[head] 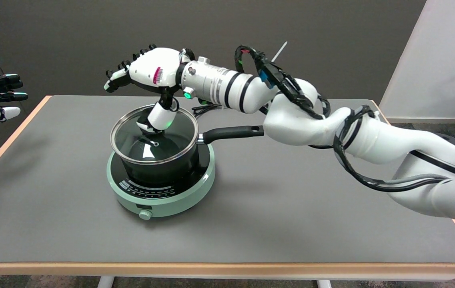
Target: Pick up the pot lid.
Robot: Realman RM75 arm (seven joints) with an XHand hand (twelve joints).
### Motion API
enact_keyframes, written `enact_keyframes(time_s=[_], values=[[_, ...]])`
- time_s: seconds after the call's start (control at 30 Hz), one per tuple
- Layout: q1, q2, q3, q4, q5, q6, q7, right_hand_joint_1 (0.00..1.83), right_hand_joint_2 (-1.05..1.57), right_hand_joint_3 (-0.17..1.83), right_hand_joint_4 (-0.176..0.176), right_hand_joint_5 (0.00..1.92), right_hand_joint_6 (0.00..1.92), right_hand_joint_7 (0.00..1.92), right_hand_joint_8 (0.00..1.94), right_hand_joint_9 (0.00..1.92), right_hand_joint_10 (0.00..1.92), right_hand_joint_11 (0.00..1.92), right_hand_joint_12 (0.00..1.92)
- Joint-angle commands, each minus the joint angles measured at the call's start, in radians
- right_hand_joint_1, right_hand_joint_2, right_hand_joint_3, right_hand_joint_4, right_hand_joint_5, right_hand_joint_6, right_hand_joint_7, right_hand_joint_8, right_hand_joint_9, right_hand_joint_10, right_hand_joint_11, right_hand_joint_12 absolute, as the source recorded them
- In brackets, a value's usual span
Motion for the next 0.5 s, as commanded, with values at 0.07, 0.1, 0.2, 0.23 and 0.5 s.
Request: enact_keyframes(time_s=[0.07, 0.1, 0.2, 0.23, 0.5], values=[[-0.027, 0.077, -0.001, 0.094, 0.003, -0.035, -0.02, 0.83, 0.53, 0.99, 0.115, 0.41, 0.18, 0.51, 0.17, 0.56, 0.33, 0.4, 0.74], [-0.027, 0.075, -0.001, 0.082, 0.003, -0.036, -0.02, 0.83, 0.53, 0.99, 0.115, 0.41, 0.18, 0.51, 0.17, 0.56, 0.33, 0.4, 0.74], [-0.027, 0.06, -0.001, 0.038, 0.003, -0.029, -0.02, 0.83, 0.53, 0.99, 0.12, 0.42, 0.18, 0.52, 0.17, 0.56, 0.33, 0.4, 0.74], [-0.027, 0.052, -0.001, 0.025, 0.003, -0.026, -0.02, 0.83, 0.54, 0.98, 0.127, 0.44, 0.19, 0.52, 0.17, 0.57, 0.34, 0.4, 0.74], [-0.031, 0.025, -0.003, -0.051, 0.003, -0.022, -0.02, 0.84, 0.55, 0.98, 0.143, 0.48, 0.21, 0.56, 0.18, 0.59, 0.35, 0.4, 0.74]])
